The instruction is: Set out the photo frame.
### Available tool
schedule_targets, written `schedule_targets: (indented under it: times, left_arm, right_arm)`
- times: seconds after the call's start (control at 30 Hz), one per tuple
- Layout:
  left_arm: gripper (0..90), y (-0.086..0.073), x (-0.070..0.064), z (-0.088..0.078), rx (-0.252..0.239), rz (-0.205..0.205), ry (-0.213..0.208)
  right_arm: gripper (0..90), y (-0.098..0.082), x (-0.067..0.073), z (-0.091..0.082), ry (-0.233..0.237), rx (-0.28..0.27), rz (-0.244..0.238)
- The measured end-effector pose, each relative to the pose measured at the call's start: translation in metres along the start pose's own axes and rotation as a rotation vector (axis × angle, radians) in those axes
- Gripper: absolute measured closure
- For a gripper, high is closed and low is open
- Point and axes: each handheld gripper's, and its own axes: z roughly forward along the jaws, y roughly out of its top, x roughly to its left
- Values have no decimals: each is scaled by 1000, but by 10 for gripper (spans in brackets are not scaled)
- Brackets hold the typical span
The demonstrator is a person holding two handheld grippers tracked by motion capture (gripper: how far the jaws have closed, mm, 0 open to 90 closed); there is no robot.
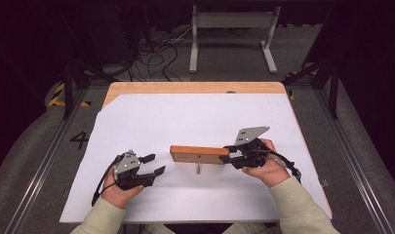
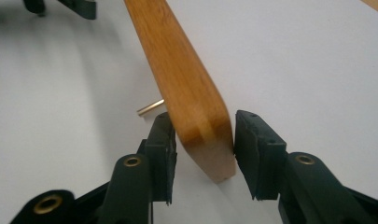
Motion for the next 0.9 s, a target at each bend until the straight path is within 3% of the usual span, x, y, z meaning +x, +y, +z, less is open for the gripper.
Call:
schedule_targets:
  times: [0.23,0.5,0.57,0.63,0.77,0.87,0.9]
  left_arm:
    - [382,0,4,-3,2,-7,14]
    - [387,2,3,-4,12,-16,-3]
    - [466,4,-1,-5,33,-1,-13]
    - [476,6,-5,-5,46,19,-17]
    - [480,7,-9,-6,60,23,-37]
    - [512,7,-8,-9,56,30,-36]
    - [527,7,-8,-10,55,34,-38]
  right_arm:
    - [524,-4,16,-2,11,4,-28]
    - [457,-3,20,-14,11,-8,-18]
    - [440,-3,21,-21,7,8,-32]
    - [443,-4,21,-30,0,7,-41]
    - [499,-8,16,-46,-43,24,-33]
    - [593,-13,12,-49,-79,38,-16]
    - [659,-15,10,-49,-115,41,-11]
